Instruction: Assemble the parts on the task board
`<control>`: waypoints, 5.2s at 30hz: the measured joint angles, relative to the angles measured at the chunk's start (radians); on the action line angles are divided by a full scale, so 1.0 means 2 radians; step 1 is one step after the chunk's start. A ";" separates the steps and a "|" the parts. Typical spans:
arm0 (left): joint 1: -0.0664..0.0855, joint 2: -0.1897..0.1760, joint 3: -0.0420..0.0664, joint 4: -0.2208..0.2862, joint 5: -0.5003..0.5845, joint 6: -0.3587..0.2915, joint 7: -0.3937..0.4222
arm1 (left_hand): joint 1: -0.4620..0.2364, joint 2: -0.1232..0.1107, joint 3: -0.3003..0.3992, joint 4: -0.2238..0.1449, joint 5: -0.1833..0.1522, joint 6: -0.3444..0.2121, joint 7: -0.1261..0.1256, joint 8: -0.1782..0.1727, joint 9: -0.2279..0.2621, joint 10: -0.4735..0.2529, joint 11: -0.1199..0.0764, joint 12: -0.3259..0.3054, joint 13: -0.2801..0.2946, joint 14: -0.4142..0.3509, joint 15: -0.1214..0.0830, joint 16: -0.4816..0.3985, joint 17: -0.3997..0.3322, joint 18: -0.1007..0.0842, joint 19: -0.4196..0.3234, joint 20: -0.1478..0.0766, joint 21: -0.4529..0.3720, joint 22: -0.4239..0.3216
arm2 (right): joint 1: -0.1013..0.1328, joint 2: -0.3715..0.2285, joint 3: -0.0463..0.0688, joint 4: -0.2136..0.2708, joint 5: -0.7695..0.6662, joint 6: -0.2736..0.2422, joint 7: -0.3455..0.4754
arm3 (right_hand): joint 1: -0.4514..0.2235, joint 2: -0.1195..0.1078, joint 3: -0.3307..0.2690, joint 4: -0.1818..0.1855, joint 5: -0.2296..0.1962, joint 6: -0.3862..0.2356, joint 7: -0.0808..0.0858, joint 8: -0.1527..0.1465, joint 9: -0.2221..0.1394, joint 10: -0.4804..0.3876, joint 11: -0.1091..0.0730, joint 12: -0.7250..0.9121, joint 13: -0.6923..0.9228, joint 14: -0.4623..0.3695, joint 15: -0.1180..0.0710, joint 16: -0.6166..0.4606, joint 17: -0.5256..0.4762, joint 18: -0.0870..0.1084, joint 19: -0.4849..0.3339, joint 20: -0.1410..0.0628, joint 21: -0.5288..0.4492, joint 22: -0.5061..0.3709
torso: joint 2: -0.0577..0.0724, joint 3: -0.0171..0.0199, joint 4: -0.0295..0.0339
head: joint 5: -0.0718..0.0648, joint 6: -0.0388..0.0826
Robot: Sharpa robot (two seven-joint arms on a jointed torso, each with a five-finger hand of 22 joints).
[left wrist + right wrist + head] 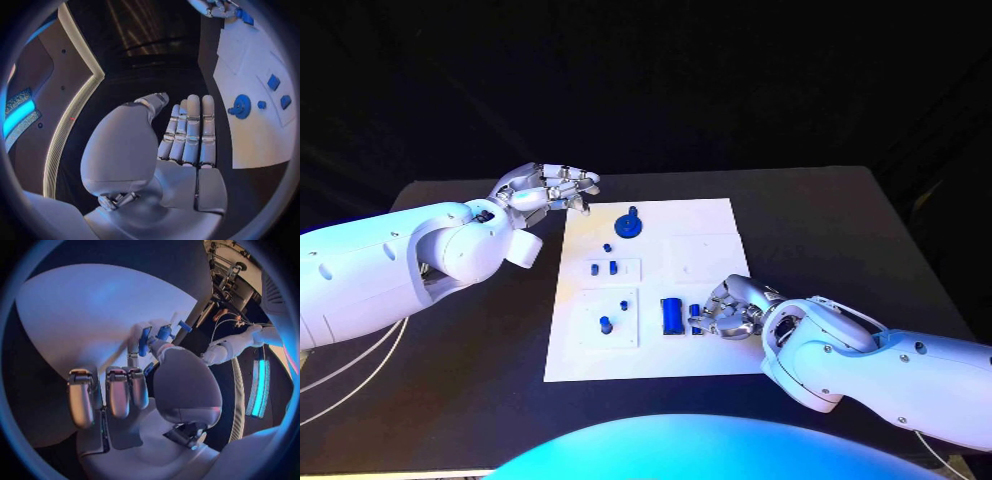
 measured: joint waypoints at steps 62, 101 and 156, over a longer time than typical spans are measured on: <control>0.000 -0.002 0.000 0.000 0.000 0.001 -0.003 | -0.002 0.002 -0.001 0.001 0.000 0.000 0.000 0.000 0.000 0.000 0.000 0.002 0.000 0.000 0.000 0.000 0.000 0.000 0.000 0.000 0.000 0.000 | -0.004 -0.014 -0.001 -0.017 -0.046 -0.046 0.150 | 0.120 0.034 0.054 -0.081 0.000 -0.020 0.027 -0.081 -0.052 0.000 0.023 -0.004 0.000 0.000 0.018 0.002 0.000 0.000 0.000 0.016 0.000 0.000 | 0.000 -0.0002 0.0001 | 0.004 -0.003; 0.000 -0.003 0.000 0.000 0.000 0.001 -0.005 | -0.002 0.002 0.000 0.003 0.000 -0.002 0.002 0.000 0.000 0.000 0.000 0.002 0.000 0.000 0.000 0.000 0.000 0.000 0.000 0.000 -0.002 -0.001 | -0.009 0.000 -0.002 -0.033 -0.053 -0.028 0.142 | 0.041 0.005 0.051 -0.085 0.000 -0.018 0.025 -0.076 -0.050 0.000 0.023 -0.001 0.000 0.000 0.018 0.002 0.000 0.000 0.000 0.016 0.000 0.000 | 0.000 0.0000 0.0002 | 0.005 -0.004; -0.017 0.068 0.000 -0.092 0.046 -0.064 0.071 | 0.003 -0.001 -0.039 0.041 -0.002 -0.039 -0.023 0.004 -0.016 -0.013 0.025 -0.093 -0.063 -0.117 0.050 -0.289 -0.094 0.000 -0.086 0.055 -0.248 -0.158 | 0.075 0.055 0.016 -0.274 0.444 -0.047 0.440 | 0.108 -0.028 0.044 -0.032 -0.003 -0.097 0.062 -0.062 -0.071 -0.213 0.069 -0.675 -0.419 -0.216 0.077 -0.560 -0.359 0.082 -0.216 0.079 -0.749 -0.288 | -0.027 -0.0113 -0.0055 | -0.007 0.066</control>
